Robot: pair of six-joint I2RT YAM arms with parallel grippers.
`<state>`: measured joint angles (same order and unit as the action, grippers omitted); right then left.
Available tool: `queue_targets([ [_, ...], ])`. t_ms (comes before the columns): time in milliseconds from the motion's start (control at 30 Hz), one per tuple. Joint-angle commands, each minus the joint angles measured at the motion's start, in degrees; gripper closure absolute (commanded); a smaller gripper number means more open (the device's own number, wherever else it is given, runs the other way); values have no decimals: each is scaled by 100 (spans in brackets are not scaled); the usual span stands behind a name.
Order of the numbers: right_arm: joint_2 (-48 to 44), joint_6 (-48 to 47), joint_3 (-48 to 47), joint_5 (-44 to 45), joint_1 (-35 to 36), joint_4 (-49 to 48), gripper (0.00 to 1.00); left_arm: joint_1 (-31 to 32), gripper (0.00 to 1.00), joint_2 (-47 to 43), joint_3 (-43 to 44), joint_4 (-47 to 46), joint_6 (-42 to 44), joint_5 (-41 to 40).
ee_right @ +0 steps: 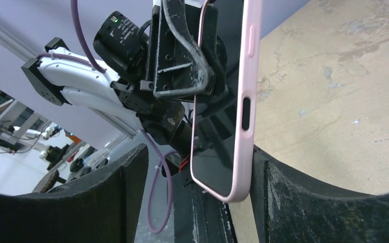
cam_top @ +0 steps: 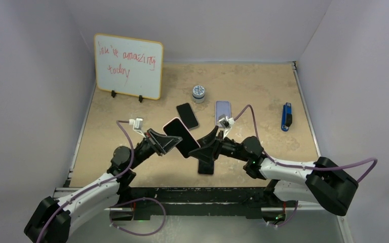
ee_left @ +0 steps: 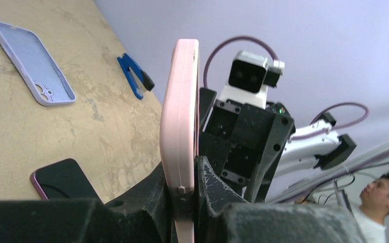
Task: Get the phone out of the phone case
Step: Adjust the phone, then remove the phone case from the phone.
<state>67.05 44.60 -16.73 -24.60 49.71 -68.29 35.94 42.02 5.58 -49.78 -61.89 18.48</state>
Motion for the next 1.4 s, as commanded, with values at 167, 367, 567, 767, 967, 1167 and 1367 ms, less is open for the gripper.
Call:
queue_targets([
  [167,323,-320,-270,567,455,-175,29,-48,100,-266,-423,-1369,-1135,-1487],
  [367,965,-164,-479,553,621,-723,32,-46,100,-221,-431,-1462,-1292,-1645],
  [567,1446,-17,-568,582,662,-1420,38,-35,100,-168,-480,-1522,-1313,-1699],
  [767,1631,124,-505,782,662,-1947,41,-38,100,-81,-731,-1807,-1466,-1747],
  [967,1675,143,-387,1069,662,-2355,46,-35,100,-114,-812,-1889,-1535,-1769],
  [1167,1848,183,-458,1012,662,-2539,56,-35,100,-135,-860,-1920,-1641,-1779],
  [1367,1958,-286,-372,585,662,-2578,72,-35,100,-171,-846,-1548,-1910,-1781],
])
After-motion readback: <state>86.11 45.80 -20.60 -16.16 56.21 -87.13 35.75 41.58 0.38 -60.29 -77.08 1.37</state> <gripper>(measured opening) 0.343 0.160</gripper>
